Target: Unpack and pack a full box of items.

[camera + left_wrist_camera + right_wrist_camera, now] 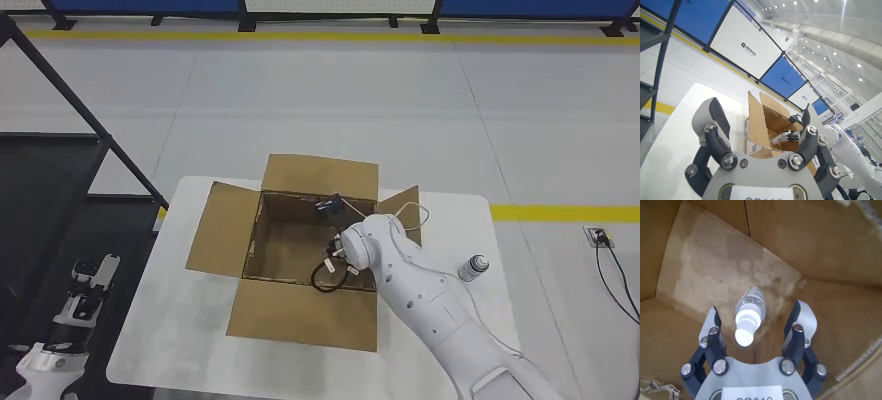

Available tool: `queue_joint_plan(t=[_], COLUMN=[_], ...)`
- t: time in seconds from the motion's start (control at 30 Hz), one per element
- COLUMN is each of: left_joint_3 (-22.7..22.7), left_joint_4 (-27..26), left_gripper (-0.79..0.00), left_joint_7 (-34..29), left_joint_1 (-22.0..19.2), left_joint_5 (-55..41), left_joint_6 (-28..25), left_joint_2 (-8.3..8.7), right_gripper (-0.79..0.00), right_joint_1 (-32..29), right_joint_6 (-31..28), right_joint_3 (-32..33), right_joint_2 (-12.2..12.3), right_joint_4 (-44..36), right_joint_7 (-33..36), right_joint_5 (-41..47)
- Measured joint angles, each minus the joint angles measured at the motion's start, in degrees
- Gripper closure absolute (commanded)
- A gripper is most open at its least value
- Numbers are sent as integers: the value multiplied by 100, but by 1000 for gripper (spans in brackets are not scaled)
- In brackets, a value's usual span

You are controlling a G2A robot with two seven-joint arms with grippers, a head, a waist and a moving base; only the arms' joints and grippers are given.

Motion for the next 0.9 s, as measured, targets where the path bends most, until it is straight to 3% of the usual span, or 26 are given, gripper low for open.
queue_joint_plan(t=[0.27, 0.47, 0.6, 0.9], left_joint_3=[0, 0, 0, 0], left_joint_4=[0, 0, 0, 0], left_gripper=[-785, -785, -785, -785], left_joint_7=[0, 0, 0, 0], left_joint_1=[0, 0, 0, 0], left_joint_5=[0, 0, 0, 0], left_joint_6=[0, 0, 0, 0], left_joint_2=[0, 0, 0, 0], right_gripper=[0, 0, 0, 0], right_joint_1=[119, -30, -536, -2832], right_joint_6=[-207, -387, -480, -431], right_joint_3=[75, 402, 924, 2438], right_joint_2=[-88, 31, 261, 744], right_joint_4=[215, -555, -1914, -6310], right_joint_7=[-261, -197, 70, 627], right_joint_5=[320, 374, 195, -804])
